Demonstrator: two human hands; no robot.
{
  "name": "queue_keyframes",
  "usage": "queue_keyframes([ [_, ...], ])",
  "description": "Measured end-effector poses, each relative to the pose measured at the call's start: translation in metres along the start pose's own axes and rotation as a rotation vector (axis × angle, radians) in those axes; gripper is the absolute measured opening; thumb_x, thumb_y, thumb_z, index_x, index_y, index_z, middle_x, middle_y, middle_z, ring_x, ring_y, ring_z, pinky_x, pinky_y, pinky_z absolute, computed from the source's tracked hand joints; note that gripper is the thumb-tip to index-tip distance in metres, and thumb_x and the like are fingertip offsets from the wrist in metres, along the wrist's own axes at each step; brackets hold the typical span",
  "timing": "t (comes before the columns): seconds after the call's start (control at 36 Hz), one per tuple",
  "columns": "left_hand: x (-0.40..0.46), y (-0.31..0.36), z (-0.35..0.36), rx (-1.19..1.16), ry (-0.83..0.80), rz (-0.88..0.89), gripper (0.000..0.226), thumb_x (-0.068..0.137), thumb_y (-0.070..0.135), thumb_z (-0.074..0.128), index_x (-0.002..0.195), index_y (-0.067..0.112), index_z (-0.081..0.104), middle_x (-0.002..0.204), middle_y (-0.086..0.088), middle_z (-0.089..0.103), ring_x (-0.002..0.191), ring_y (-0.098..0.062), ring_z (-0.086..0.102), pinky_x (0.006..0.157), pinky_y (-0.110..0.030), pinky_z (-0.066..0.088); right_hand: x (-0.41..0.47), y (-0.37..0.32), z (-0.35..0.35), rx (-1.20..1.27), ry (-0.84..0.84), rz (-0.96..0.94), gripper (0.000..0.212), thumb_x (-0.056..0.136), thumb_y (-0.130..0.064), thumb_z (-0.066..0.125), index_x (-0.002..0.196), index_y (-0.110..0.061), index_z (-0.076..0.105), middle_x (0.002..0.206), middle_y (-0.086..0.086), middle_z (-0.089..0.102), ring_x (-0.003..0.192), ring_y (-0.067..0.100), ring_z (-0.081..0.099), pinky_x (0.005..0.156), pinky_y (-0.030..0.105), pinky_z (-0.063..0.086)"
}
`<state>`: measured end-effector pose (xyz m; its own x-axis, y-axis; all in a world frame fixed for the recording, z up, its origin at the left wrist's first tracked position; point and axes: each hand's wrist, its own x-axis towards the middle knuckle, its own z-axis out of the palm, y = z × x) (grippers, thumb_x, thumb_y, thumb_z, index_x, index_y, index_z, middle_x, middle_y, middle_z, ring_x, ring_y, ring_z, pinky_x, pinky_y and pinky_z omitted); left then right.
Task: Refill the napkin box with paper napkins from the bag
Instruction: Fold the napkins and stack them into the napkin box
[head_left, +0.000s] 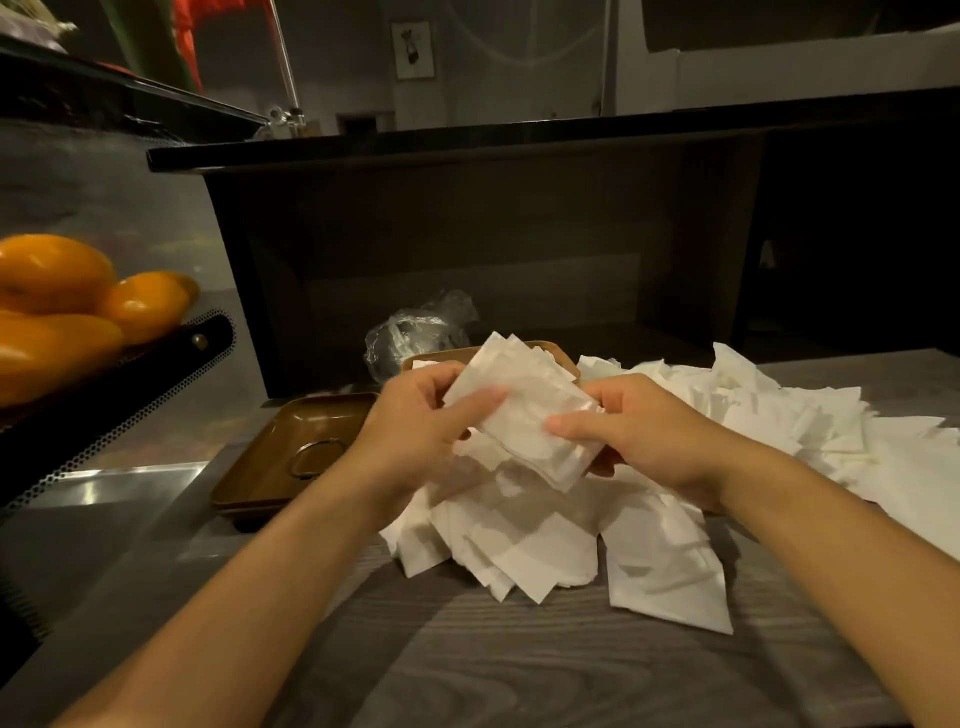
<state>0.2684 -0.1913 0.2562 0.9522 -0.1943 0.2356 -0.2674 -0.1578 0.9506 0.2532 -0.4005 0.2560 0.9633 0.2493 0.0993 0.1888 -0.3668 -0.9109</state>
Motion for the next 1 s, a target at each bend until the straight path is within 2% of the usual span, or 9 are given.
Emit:
queue_keyframes([
  [0.14,0.000,0.005,0.002,-0.360,0.055,-0.089,0.036,0.076,0.027,0.075,0.108,0.011,0.072,0.095,-0.006,0.077,0.081,-0.018,0.066,0.070,-0.026,0.056,-0.005,-0.009,0.005,0.078,-0.046,0.089,0.023,0.098,-0.036,0.062,0.084,-0.019,0.071,0.076,-0.002,0.075,0.061,0.008,0.060,0.058,0.021,0.047],
  [0.22,-0.004,0.010,0.006,-0.597,-0.044,-0.108,0.049,0.079,0.041,0.067,0.120,0.015,0.066,0.109,-0.006,0.075,0.100,-0.020,0.072,0.088,-0.034,0.059,-0.006,-0.015,0.009,0.226,-0.065,0.147,0.021,0.099,-0.032,0.059,0.098,-0.012,0.067,0.071,0.003,0.072,0.055,0.008,0.055,0.052,0.019,0.044],
  [0.28,-0.009,0.013,0.013,-0.599,-0.154,-0.171,0.051,0.085,0.043,0.061,0.129,0.018,0.060,0.119,-0.008,0.073,0.109,-0.025,0.071,0.094,-0.041,0.058,-0.008,-0.020,0.013,0.294,-0.105,0.143,0.022,0.099,-0.029,0.059,0.103,-0.008,0.066,0.070,0.004,0.071,0.054,0.008,0.055,0.050,0.019,0.044],
  [0.33,-0.011,0.014,0.021,-0.512,-0.180,-0.195,0.037,0.098,0.036,0.051,0.128,0.016,0.061,0.116,-0.008,0.074,0.105,-0.025,0.072,0.085,-0.039,0.062,-0.009,-0.022,0.021,0.268,-0.146,0.104,0.026,0.101,-0.030,0.057,0.105,-0.006,0.067,0.075,0.006,0.073,0.058,0.010,0.059,0.049,0.019,0.045],
  [0.47,-0.002,0.014,0.010,-0.564,0.080,-0.113,0.032,0.107,0.016,0.037,0.129,0.017,0.060,0.115,-0.005,0.075,0.107,-0.021,0.072,0.092,-0.044,0.057,-0.002,-0.005,0.019,-0.478,0.101,-0.143,0.021,0.098,-0.047,0.056,0.098,-0.032,0.069,0.091,-0.013,0.070,0.083,0.006,0.065,0.068,0.016,0.049],
  [0.53,0.001,0.011,0.001,-0.571,0.166,-0.128,0.032,0.102,0.008,0.041,0.125,0.018,0.061,0.108,-0.005,0.077,0.102,-0.023,0.074,0.089,-0.045,0.059,-0.003,-0.002,0.013,-0.543,0.027,-0.167,0.004,0.095,-0.040,0.066,0.098,-0.041,0.067,0.097,-0.020,0.064,0.089,0.002,0.062,0.067,0.011,0.049],
  [0.69,0.000,0.005,-0.007,-0.579,0.106,-0.228,0.035,0.093,0.006,0.043,0.122,0.007,0.064,0.091,-0.012,0.071,0.088,-0.027,0.071,0.095,-0.051,0.057,-0.007,0.001,0.018,-0.647,-0.393,-0.150,0.046,0.085,-0.037,0.078,0.123,-0.054,0.058,0.123,-0.031,0.044,0.114,-0.006,0.047,0.096,0.021,0.047],
  [0.78,0.003,0.001,-0.006,-0.504,0.067,-0.235,0.035,0.095,0.012,0.044,0.122,0.011,0.066,0.087,-0.008,0.072,0.083,-0.024,0.071,0.092,-0.050,0.058,-0.007,0.000,0.019,-0.702,-0.403,-0.170,0.055,0.085,-0.039,0.077,0.130,-0.057,0.051,0.121,-0.030,0.038,0.115,-0.006,0.039,0.099,0.023,0.043],
  [1.0,0.010,-0.006,-0.006,-0.496,0.113,-0.267,0.029,0.097,0.014,0.046,0.118,0.010,0.066,0.087,-0.011,0.069,0.079,-0.024,0.068,0.092,-0.050,0.058,-0.008,-0.001,0.025,-0.719,-0.332,-0.266,0.035,0.085,-0.030,0.075,0.113,-0.046,0.060,0.123,-0.022,0.044,0.118,0.000,0.040,0.101,0.032,0.048],
])
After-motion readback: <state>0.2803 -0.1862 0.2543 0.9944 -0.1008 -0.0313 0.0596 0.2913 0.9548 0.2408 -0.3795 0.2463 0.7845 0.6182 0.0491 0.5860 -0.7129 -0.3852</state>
